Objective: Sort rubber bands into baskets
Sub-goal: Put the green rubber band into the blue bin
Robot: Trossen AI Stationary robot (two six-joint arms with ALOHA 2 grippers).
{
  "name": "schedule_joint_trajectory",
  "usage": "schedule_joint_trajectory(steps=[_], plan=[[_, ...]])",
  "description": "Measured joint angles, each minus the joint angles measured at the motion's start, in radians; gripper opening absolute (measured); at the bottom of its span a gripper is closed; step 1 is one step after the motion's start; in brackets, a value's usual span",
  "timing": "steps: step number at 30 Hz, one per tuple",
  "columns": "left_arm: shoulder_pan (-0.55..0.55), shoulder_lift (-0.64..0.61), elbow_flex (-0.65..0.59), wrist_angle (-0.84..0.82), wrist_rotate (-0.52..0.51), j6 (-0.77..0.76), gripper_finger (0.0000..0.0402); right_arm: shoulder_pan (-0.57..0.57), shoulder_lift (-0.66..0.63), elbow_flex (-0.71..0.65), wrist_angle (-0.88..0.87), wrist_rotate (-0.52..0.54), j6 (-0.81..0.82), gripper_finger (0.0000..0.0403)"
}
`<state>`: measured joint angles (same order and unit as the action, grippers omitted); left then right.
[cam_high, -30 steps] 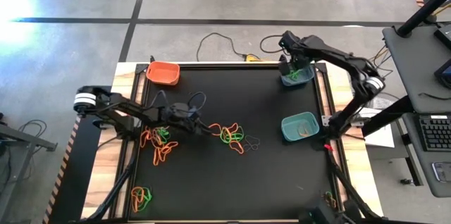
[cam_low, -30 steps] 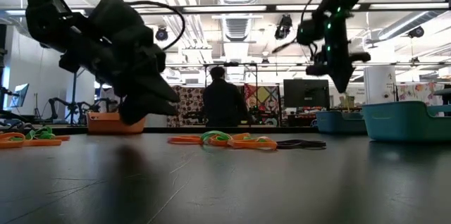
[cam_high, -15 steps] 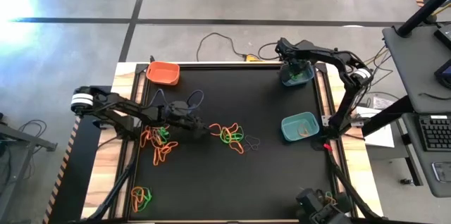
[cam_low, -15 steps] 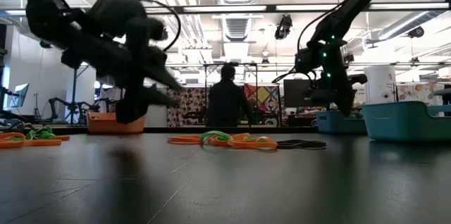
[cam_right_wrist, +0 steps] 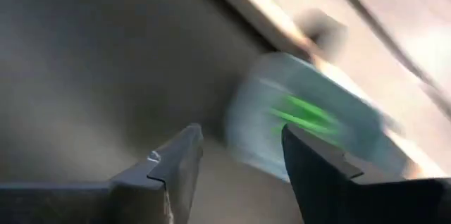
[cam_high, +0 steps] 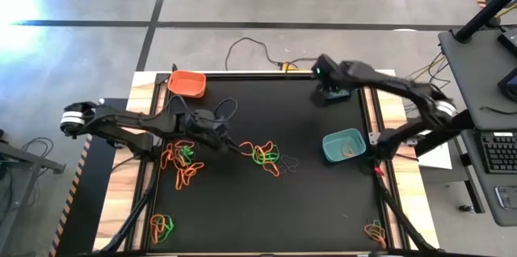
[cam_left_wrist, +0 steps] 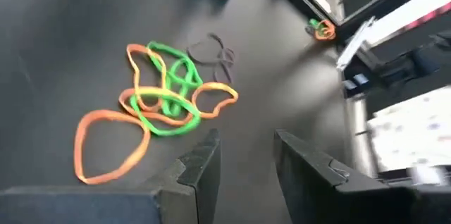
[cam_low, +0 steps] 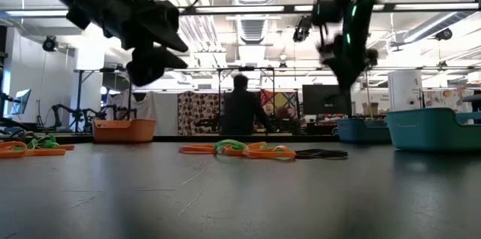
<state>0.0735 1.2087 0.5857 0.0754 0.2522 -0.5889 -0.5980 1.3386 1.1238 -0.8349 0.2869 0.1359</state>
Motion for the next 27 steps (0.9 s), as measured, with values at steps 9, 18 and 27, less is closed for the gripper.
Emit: schedule_joint_trajectory(steps=[9, 18, 27], plan=[[-0.013, -0.005, -0.023, 0.222, -0.036, 0.073, 0.0116, 0.546, -0.142, -0.178, 0.262, -0.228, 0.118, 0.0184], [-0.139, 0.018, -0.043, 0.216, -0.090, 0.063, 0.0117, 0.744, 0.078, -0.205, 0.457, -0.097, 0.221, 0.0200], [-0.312, 0.050, -0.044, 0.186, -0.332, 0.057, 0.0139, 0.741, 0.339, -0.042, 0.476, -0.103, 0.191, 0.0202]])
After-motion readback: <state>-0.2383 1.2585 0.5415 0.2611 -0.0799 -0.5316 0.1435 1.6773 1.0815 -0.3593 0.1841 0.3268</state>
